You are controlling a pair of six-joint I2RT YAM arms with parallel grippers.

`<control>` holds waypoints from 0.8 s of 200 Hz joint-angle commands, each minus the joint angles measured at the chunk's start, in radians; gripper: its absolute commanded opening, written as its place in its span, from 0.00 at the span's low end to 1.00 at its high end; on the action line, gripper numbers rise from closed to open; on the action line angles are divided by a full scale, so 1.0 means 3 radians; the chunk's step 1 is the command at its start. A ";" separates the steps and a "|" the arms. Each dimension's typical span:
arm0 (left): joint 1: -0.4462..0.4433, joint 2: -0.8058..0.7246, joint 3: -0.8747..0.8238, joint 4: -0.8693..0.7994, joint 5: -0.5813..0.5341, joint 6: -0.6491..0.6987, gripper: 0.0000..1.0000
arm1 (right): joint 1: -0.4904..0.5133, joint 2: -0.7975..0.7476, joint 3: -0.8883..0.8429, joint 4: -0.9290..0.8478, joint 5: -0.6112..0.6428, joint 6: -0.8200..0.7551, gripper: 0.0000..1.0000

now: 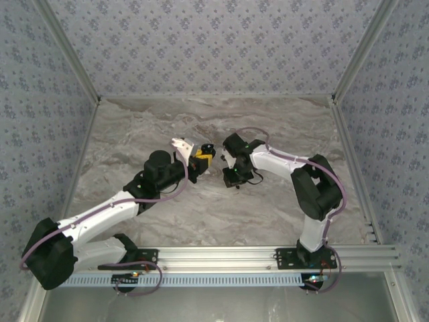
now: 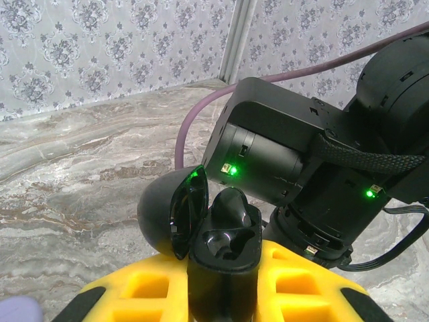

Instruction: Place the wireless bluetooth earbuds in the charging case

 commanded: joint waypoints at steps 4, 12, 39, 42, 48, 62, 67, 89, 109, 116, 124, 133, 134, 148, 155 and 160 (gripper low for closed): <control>-0.0029 -0.0079 0.0032 0.0042 -0.0028 0.0050 0.17 | 0.0015 0.0092 0.0004 -0.0143 -0.0035 -0.0050 0.17; -0.0027 -0.0078 0.0032 0.0042 -0.0030 0.0049 0.17 | 0.0020 0.0108 0.0004 -0.0154 -0.0020 -0.0050 0.17; -0.0024 -0.0077 0.0026 0.0043 -0.0031 0.0055 0.17 | 0.0016 0.0145 0.0015 -0.0207 0.0013 -0.0060 0.17; -0.0027 -0.0078 0.0027 0.0044 -0.0028 0.0051 0.17 | 0.0017 0.0150 0.0016 -0.0212 0.0014 -0.0066 0.17; -0.0027 -0.0078 0.0027 0.0042 -0.0031 0.0054 0.17 | 0.0017 0.0155 0.0020 -0.0218 0.0027 -0.0067 0.17; -0.0024 -0.0078 0.0026 0.0043 -0.0029 0.0056 0.17 | 0.0021 0.0161 0.0027 -0.0249 0.0075 -0.0075 0.17; -0.0033 -0.0078 0.0027 0.0043 -0.0029 0.0057 0.17 | 0.0021 0.0167 0.0031 -0.0271 0.0104 -0.0073 0.17; -0.0028 -0.0078 0.0027 0.0043 -0.0028 0.0062 0.17 | 0.0021 0.0166 0.0059 -0.0342 0.0239 -0.0073 0.17; -0.0025 -0.0073 0.0025 0.0043 -0.0032 0.0057 0.17 | 0.0028 0.0174 0.0079 -0.0396 0.0351 -0.0068 0.17; -0.0024 -0.0073 0.0022 0.0044 -0.0034 0.0054 0.17 | 0.0029 0.0178 0.0085 -0.0414 0.0389 -0.0068 0.17; -0.0026 -0.0073 0.0022 0.0047 -0.0036 0.0056 0.18 | 0.0027 0.0182 0.0094 -0.0435 0.0427 -0.0068 0.17; -0.0028 -0.0074 0.0022 0.0047 -0.0032 0.0062 0.17 | 0.0034 0.0181 0.0098 -0.0454 0.0482 -0.0063 0.17; -0.0031 -0.0073 0.0022 0.0047 -0.0032 0.0062 0.18 | 0.0035 0.0181 0.0100 -0.0455 0.0488 -0.0063 0.17; -0.0029 -0.0073 0.0022 0.0053 -0.0032 0.0062 0.17 | 0.0031 0.0190 0.0114 -0.0484 0.0585 -0.0051 0.17; -0.0023 -0.0073 0.0023 0.0052 -0.0031 0.0061 0.17 | 0.0035 0.0186 0.0117 -0.0496 0.0643 -0.0025 0.17; -0.0027 -0.0070 0.0025 0.0056 -0.0031 0.0059 0.18 | 0.0031 0.0191 0.0123 -0.0499 0.0687 -0.0005 0.17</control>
